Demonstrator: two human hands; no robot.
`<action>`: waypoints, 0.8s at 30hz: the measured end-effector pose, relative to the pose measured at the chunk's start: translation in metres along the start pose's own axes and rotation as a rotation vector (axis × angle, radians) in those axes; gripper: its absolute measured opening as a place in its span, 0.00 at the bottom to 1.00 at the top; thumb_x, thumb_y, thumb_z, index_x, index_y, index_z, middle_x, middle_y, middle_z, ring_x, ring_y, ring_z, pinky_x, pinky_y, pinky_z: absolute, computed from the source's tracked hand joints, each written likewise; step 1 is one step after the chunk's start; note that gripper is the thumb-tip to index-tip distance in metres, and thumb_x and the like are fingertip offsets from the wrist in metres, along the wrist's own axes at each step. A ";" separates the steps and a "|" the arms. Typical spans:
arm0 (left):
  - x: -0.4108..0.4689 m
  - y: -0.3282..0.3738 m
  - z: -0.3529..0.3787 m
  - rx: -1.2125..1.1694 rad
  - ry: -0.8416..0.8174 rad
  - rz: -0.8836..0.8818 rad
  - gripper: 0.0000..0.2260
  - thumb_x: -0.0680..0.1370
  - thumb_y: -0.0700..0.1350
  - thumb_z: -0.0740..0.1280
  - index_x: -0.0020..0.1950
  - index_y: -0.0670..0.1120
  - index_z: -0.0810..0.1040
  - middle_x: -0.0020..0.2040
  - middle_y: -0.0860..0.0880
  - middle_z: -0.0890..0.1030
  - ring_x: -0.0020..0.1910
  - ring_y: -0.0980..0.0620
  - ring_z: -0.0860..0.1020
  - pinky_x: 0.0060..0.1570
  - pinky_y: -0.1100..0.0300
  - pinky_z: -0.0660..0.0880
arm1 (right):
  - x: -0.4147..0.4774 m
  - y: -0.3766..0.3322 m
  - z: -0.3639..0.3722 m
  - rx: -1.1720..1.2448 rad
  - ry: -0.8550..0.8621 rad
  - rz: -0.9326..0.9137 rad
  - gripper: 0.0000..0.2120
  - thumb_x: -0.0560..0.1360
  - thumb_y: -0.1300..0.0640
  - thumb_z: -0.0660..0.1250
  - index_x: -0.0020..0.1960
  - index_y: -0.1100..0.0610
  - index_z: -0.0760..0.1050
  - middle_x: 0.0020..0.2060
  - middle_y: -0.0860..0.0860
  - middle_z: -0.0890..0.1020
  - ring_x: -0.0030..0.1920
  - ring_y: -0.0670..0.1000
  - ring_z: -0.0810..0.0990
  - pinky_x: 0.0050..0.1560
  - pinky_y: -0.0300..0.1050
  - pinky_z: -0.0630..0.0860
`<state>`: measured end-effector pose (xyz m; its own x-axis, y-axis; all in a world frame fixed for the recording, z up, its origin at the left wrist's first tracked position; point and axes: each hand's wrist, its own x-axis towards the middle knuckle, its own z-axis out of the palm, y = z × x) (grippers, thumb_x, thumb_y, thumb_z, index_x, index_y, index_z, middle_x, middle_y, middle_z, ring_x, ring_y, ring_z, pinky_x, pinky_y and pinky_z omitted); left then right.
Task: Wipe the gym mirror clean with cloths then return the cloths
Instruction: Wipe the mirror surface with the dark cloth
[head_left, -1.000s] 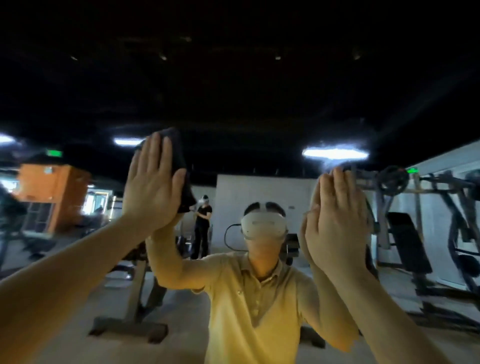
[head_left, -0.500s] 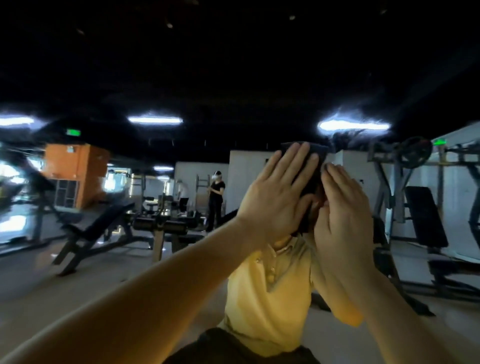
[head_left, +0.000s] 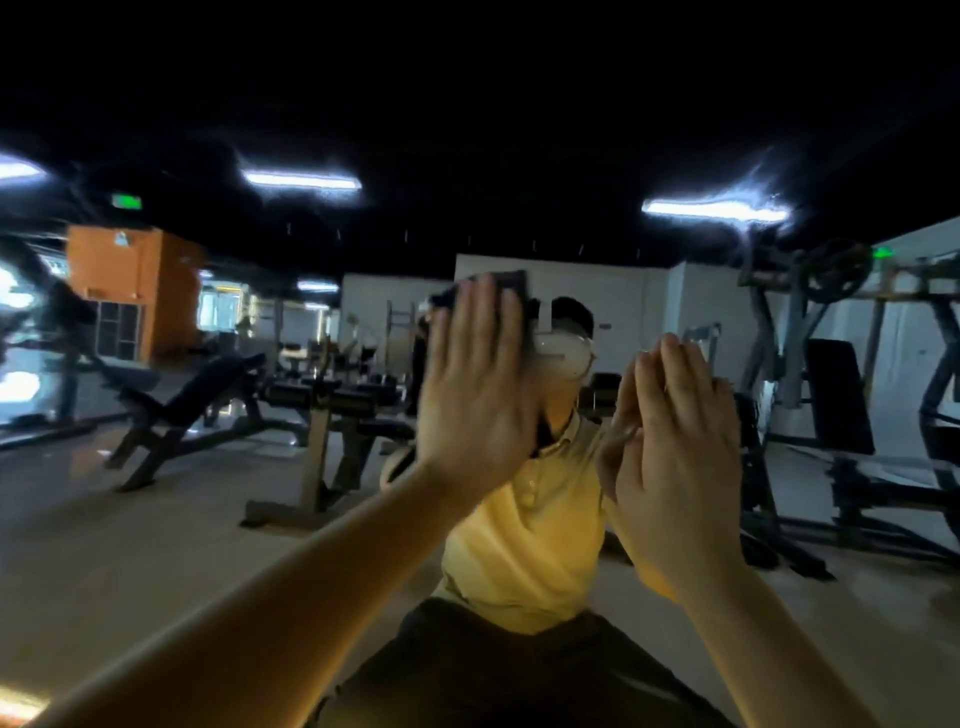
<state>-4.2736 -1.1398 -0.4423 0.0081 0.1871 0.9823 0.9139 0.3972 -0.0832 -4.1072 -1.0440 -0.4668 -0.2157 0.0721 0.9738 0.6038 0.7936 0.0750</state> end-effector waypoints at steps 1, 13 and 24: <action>-0.002 0.031 0.008 -0.009 -0.031 0.097 0.30 0.88 0.55 0.48 0.86 0.40 0.46 0.86 0.39 0.44 0.85 0.42 0.42 0.83 0.43 0.43 | 0.000 0.001 -0.001 0.025 0.002 0.001 0.29 0.81 0.56 0.48 0.82 0.62 0.61 0.82 0.59 0.59 0.84 0.58 0.54 0.82 0.63 0.53; -0.095 -0.134 -0.023 0.054 -0.071 -0.156 0.31 0.87 0.57 0.45 0.86 0.40 0.48 0.86 0.37 0.48 0.85 0.41 0.46 0.83 0.40 0.47 | -0.046 -0.005 0.002 0.030 0.026 0.046 0.29 0.79 0.59 0.52 0.79 0.64 0.66 0.81 0.62 0.61 0.82 0.61 0.57 0.79 0.68 0.58; -0.122 0.081 0.029 -0.056 -0.198 0.303 0.28 0.89 0.53 0.44 0.86 0.41 0.50 0.86 0.38 0.46 0.85 0.42 0.44 0.83 0.45 0.40 | -0.106 0.020 0.002 0.114 -0.067 -0.012 0.28 0.83 0.60 0.57 0.83 0.61 0.59 0.83 0.57 0.57 0.84 0.57 0.52 0.80 0.65 0.57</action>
<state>-4.2119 -1.1048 -0.5740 0.2082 0.4616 0.8623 0.9028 0.2485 -0.3510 -4.0741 -1.0347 -0.5694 -0.2753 0.0990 0.9563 0.5102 0.8581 0.0581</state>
